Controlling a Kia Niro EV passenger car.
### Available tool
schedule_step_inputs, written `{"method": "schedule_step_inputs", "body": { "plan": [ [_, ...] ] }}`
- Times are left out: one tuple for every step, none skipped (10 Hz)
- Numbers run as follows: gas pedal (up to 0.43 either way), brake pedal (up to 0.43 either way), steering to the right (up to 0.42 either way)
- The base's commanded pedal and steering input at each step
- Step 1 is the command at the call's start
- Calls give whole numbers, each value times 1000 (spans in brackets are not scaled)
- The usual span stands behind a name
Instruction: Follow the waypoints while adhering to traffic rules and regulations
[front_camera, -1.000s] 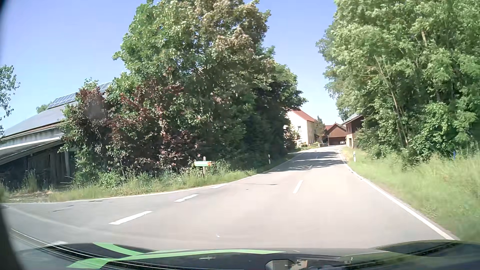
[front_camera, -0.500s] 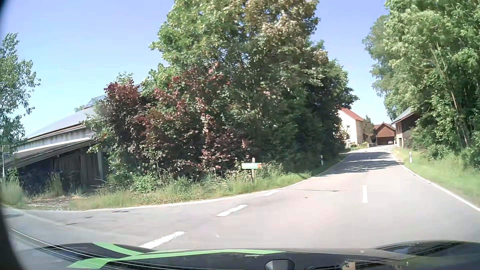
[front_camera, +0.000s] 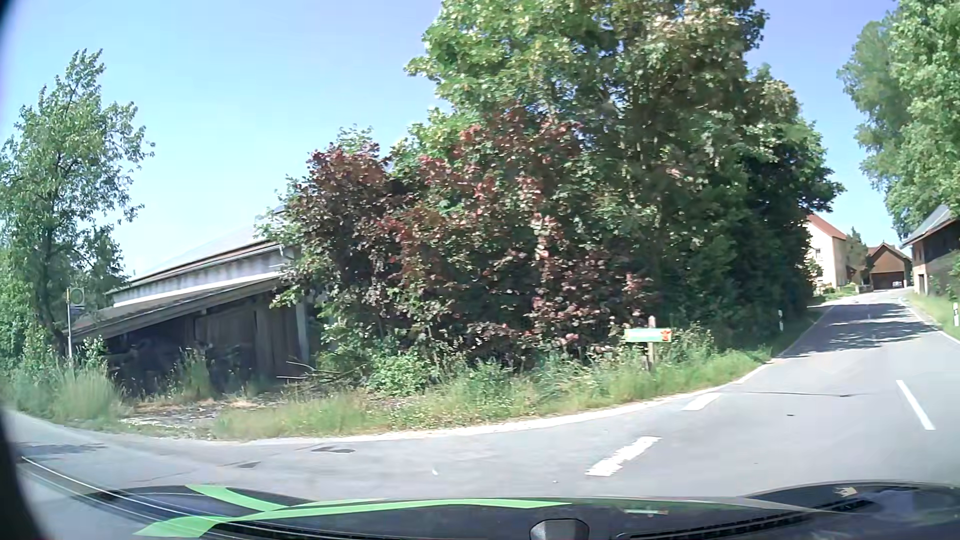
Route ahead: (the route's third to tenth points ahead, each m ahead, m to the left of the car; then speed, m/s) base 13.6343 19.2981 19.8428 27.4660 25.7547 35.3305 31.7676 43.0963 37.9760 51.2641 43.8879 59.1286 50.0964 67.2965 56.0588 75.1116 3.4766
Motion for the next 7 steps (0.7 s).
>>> {"method": "schedule_step_inputs", "body": {
  "plan": [
    [87,0,-549],
    [87,0,-559],
    [87,0,-575],
    [79,0,-595],
    [79,0,-621],
    [79,0,-650],
    [79,0,-665]
  ]
}}
